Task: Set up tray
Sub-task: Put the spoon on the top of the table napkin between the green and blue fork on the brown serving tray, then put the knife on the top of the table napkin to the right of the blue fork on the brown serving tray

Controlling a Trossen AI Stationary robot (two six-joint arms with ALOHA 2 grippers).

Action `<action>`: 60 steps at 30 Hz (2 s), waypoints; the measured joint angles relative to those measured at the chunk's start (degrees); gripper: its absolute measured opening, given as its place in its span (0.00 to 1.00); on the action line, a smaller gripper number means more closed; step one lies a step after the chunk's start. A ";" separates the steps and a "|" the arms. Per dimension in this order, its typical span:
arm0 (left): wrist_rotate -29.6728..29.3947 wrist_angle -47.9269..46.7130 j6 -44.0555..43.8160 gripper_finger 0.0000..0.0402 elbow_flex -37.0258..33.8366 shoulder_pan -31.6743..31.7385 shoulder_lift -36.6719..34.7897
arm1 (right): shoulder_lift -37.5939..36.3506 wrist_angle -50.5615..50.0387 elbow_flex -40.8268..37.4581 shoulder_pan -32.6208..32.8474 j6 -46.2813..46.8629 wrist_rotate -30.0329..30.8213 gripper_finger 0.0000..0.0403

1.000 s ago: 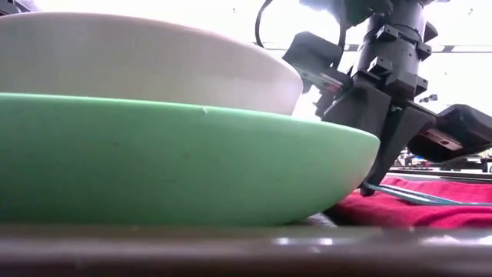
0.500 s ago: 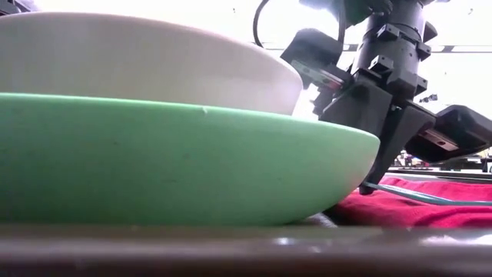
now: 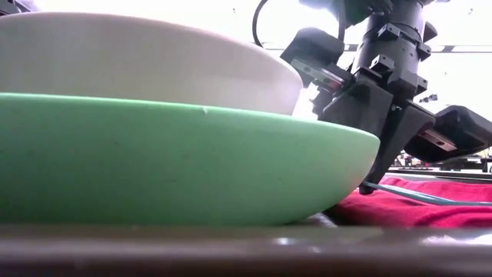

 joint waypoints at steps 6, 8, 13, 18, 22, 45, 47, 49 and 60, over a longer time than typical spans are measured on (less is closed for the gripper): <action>-0.01 0.02 0.00 0.18 0.00 0.00 -0.01 | -0.04 0.18 0.02 0.00 0.00 0.00 0.00; -0.01 0.02 0.00 0.18 0.00 0.00 0.00 | -0.04 0.22 0.02 0.00 0.04 -0.09 0.00; -0.01 0.02 0.00 0.18 0.00 0.00 0.00 | -0.04 0.16 0.02 0.00 0.21 -0.23 0.05; -0.01 0.02 0.00 0.18 0.00 -0.01 -0.01 | -0.04 0.01 0.04 0.00 0.35 -0.13 0.13; -0.01 0.02 0.02 0.18 0.00 -0.01 -0.02 | -0.04 -0.07 0.06 0.00 0.46 -0.11 0.17; -0.01 0.00 0.22 0.18 0.02 -0.02 0.00 | -8.62 -8.11 0.13 0.00 0.97 2.43 0.17; -0.01 -0.01 0.22 0.18 0.02 -0.02 0.00 | -10.73 -10.31 0.13 0.00 1.09 3.51 0.17; -0.01 0.00 0.23 0.18 0.01 0.00 -0.01 | -12.86 -13.33 0.13 0.00 1.12 5.13 0.17; -0.01 0.00 0.22 0.18 0.02 0.00 0.00 | -22.82 -32.37 0.13 0.00 2.32 6.91 0.17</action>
